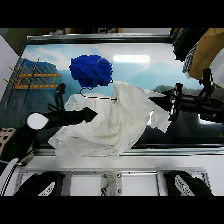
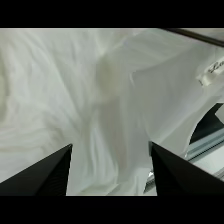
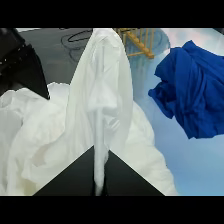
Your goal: Fold the clothes and pants, and hang the long-sleeved shirts on hangers.
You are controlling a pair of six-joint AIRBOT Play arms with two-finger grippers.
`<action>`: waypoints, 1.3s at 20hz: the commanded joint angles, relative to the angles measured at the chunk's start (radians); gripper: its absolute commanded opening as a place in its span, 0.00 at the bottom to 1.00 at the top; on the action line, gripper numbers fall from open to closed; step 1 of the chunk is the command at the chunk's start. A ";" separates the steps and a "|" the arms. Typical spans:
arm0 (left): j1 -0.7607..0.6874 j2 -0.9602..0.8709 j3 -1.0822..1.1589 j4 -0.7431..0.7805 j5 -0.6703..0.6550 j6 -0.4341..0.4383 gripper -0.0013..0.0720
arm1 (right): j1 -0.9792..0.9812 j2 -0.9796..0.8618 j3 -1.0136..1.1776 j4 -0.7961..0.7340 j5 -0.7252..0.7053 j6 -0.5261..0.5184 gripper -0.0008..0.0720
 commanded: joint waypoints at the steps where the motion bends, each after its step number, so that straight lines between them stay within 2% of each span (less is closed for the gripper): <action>1: -0.133 -0.130 0.029 -0.019 0.124 -0.043 0.71 | 0.000 0.002 0.001 -0.004 -0.002 0.032 0.02; 7: -0.142 -0.277 0.114 -0.021 0.111 -0.043 0.71 | 0.000 0.002 0.001 -0.004 -0.002 0.039 0.02; 16: -0.143 -0.286 0.115 -0.073 0.066 -0.035 0.70 | 0.000 0.002 0.001 -0.004 -0.003 0.039 0.02; 17: -0.148 -0.286 0.115 -0.066 0.058 -0.035 0.62 | 0.000 0.002 0.001 -0.004 -0.003 0.039 0.02; 18: -0.156 -0.286 0.113 -0.062 0.059 -0.033 0.29 | 0.000 0.002 0.001 -0.004 -0.003 0.039 0.02; 19: -0.156 -0.286 0.112 -0.062 0.060 -0.031 0.03 | 0.000 0.003 0.001 -0.004 -0.003 0.040 0.02; 22: -0.133 -0.273 0.113 -0.061 0.056 -0.009 0.03 | 0.000 0.027 0.001 -0.004 -0.014 0.064 0.02; 26: -0.008 -0.201 0.113 0.000 0.002 0.001 0.03 | -0.003 0.123 0.001 -0.005 -0.091 0.132 0.02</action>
